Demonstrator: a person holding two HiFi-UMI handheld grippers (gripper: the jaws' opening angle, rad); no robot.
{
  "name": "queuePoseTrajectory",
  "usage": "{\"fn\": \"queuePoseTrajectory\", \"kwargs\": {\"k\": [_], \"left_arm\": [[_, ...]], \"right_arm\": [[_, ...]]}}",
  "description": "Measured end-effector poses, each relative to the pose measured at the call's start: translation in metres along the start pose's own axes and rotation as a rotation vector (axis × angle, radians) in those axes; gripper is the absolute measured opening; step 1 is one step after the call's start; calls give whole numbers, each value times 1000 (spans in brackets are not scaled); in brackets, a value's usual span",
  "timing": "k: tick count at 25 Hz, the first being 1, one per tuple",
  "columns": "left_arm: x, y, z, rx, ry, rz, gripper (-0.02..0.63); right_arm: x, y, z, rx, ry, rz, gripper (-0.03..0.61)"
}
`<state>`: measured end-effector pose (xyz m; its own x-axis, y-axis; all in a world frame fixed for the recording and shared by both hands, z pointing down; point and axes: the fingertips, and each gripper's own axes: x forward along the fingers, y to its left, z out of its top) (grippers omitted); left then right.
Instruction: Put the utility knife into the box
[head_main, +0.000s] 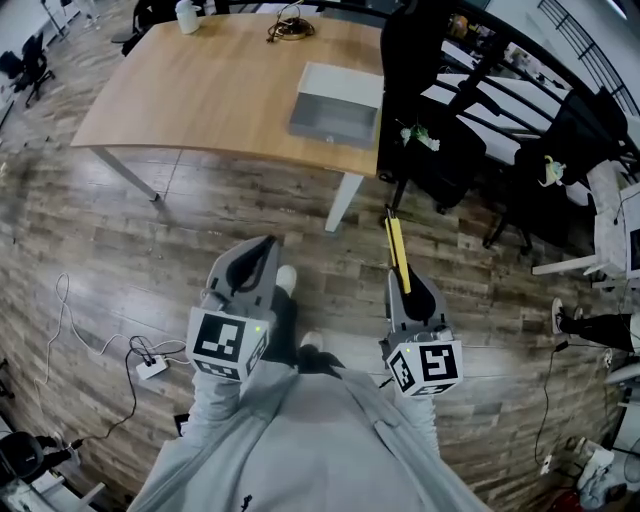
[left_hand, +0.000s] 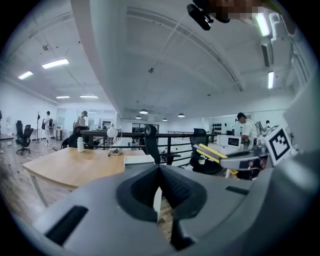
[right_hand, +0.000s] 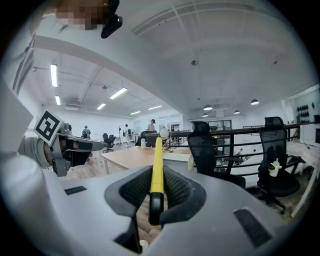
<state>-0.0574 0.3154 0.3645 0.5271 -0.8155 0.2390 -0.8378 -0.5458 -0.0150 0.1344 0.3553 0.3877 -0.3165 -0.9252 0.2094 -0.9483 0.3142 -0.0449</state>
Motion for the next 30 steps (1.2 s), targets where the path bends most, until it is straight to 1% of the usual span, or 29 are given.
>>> {"fn": "queuePoseTrajectory", "kwargs": {"k": [4, 10, 14, 18, 22, 25, 30], "left_arm": [[29, 24, 6, 15, -4, -15, 18], [87, 84, 28, 16, -23, -50, 18], [128, 121, 48, 31, -37, -78, 18], [158, 151, 60, 38, -44, -103, 18], [180, 168, 63, 48, -44, -129, 18], [190, 174, 59, 51, -27, -152, 18], [205, 180, 55, 45, -10, -174, 18]], "right_arm": [[39, -2, 4, 2, 6, 0, 84], [119, -6, 28, -10, 6, -19, 84], [169, -15, 52, -17, -13, -48, 84], [205, -21, 66, -14, -17, -84, 84], [226, -24, 68, -1, -13, -118, 84], [236, -27, 66, 13, -5, -139, 84], [252, -32, 61, 23, 24, -141, 84]]}}
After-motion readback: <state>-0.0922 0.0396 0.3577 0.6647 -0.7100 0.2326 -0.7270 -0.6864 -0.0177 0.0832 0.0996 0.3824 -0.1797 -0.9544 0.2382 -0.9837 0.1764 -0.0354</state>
